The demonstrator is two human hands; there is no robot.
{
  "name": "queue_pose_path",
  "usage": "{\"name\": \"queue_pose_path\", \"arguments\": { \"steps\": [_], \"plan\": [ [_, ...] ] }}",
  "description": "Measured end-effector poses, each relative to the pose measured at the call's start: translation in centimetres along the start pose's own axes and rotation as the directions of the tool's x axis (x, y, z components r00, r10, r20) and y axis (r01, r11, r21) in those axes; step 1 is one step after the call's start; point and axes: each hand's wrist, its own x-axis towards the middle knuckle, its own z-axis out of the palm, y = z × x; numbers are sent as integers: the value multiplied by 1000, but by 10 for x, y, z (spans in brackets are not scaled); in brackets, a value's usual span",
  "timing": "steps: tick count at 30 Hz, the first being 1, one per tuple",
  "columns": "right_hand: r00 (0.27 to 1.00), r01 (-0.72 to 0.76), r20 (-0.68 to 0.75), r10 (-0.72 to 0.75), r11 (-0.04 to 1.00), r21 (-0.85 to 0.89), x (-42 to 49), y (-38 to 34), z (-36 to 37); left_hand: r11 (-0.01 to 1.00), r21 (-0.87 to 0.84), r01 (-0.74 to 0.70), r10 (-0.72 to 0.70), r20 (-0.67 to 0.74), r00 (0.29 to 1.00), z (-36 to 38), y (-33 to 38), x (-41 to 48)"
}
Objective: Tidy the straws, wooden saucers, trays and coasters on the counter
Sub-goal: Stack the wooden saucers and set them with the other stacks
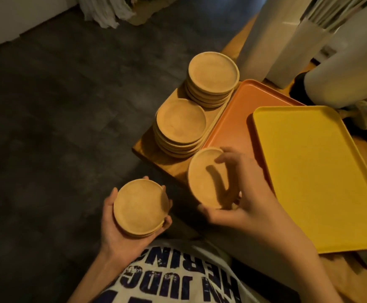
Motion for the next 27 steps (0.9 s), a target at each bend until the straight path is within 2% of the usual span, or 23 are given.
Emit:
{"name": "queue_pose_path", "arguments": {
  "steps": [3, 5, 11, 20, 27],
  "plan": [
    [991, 89, 88, -97, 992, 91, 3, -21, 23, 994, 106, 7, -1, -58, 998, -1, 3, -3],
    [971, 165, 164, -176, 983, 80, 7, -33, 41, 983, 181, 17, -1, -86, 996, -1, 6, -5],
    [924, 296, 255, -283, 955, -11, 19, -49, 71, 966, 243, -89, 79, 48, 996, 11, 14, -11],
    [919, 308, 248, -307, 951, 35, 36, -53, 70, 957, 263, -123, 110, 64, 992, 16, 24, -8],
    [928, 261, 255, -270, 963, 70, 41, -53, 71, 970, 242, -23, 15, 37, 999, 20, 30, -6]
  ]
}}
